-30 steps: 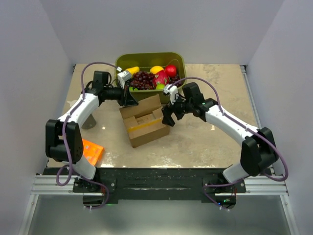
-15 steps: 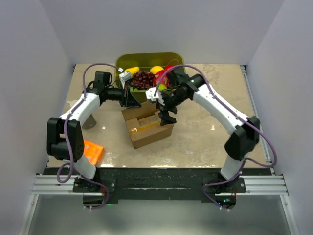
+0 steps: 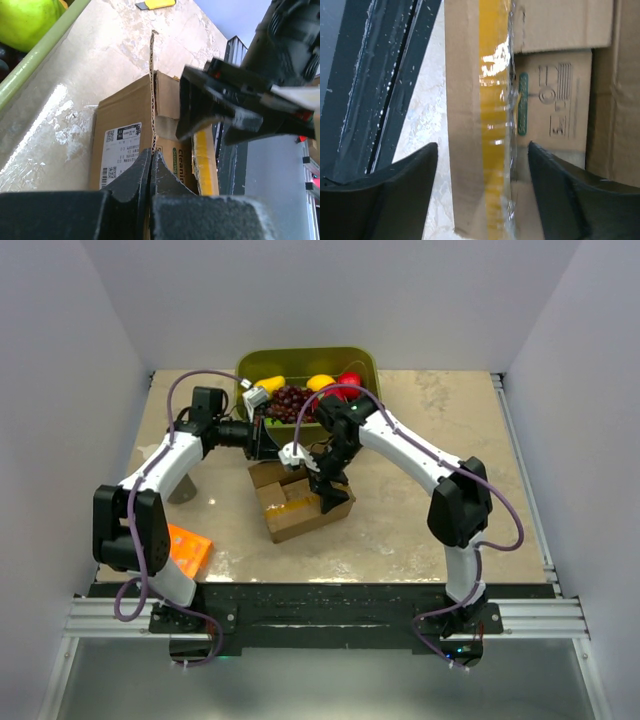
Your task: Unpack the express box
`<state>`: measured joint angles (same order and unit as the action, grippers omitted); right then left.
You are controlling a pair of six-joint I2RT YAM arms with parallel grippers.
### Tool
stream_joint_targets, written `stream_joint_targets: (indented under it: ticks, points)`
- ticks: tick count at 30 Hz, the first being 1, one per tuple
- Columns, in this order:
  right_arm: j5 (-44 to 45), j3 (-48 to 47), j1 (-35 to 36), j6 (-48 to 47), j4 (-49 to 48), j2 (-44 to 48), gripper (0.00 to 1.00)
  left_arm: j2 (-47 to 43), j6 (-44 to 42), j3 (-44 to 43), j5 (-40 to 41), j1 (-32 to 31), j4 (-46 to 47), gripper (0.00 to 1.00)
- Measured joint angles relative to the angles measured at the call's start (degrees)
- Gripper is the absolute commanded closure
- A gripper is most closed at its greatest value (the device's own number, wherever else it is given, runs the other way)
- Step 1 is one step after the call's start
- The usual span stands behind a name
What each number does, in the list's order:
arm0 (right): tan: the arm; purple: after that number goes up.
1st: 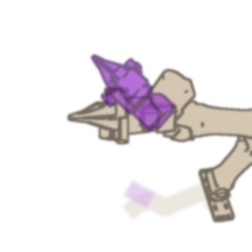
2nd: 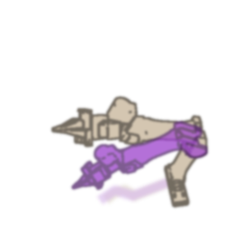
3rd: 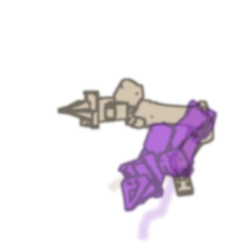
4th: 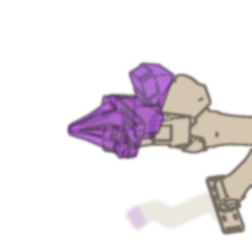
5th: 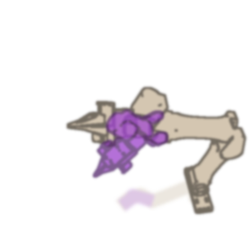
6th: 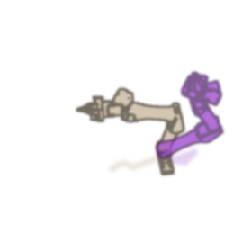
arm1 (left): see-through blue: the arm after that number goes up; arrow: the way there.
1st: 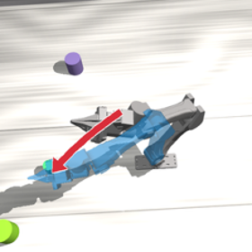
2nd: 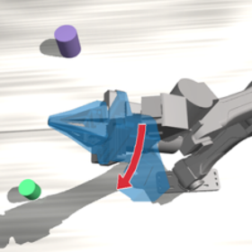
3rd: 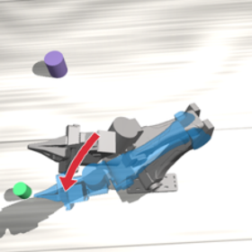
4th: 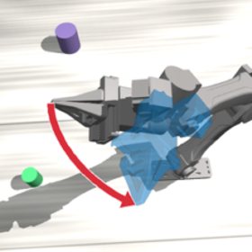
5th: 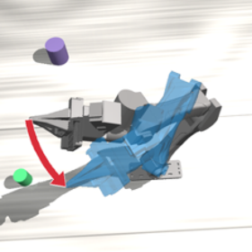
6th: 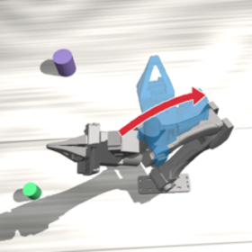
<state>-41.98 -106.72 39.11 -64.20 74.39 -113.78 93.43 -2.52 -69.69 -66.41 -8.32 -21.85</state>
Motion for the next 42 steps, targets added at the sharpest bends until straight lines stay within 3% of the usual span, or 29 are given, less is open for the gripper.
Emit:
stream_joint_targets:
  ticks: [5,10,16,19,22,24,27,30,35,42]
  points:
    - [-0.2,-0.8,1.2,0.3,1.2,-2.4,0.31,-0.4,0.0,0.2,0.1,0.0,0.2,1.00]
    - [0.2,-0.8,1.0,1.9,1.5,-3.0,0.76,-0.4,-0.1,0.2,0.5,0.0,0.4,1.00]
    - [2.4,2.4,1.7,6.1,-0.6,0.4,0.84,-0.4,-0.2,0.2,1.5,0.0,1.2,1.00]
    - [6.2,8.7,2.5,8.3,-7.7,7.1,0.83,-0.3,-0.3,0.4,2.4,-0.1,1.4,1.00]
    - [12.0,17.6,4.3,10.2,-16.7,16.5,0.72,0.2,-0.3,1.3,3.7,-0.1,1.6,1.00]
    - [17.9,27.9,7.0,10.8,-26.4,26.0,0.57,0.9,0.0,1.8,4.1,-0.1,1.7,1.00]
    - [23.5,40.7,10.7,10.7,-35.9,38.9,0.51,1.7,0.7,2.1,4.5,-0.1,1.4,1.00]
    - [26.3,48.1,12.4,9.6,-39.1,47.6,0.43,1.8,1.6,2.1,5.2,0.0,1.5,1.00]
    - [29.2,49.8,12.3,7.6,-37.6,50.4,0.39,1.0,5.7,3.8,4.8,0.1,5.7,1.00]
    - [33.6,45.6,12.2,12.4,-34.7,45.8,0.36,-4.6,18.6,13.8,2.1,0.4,24.4,1.00]
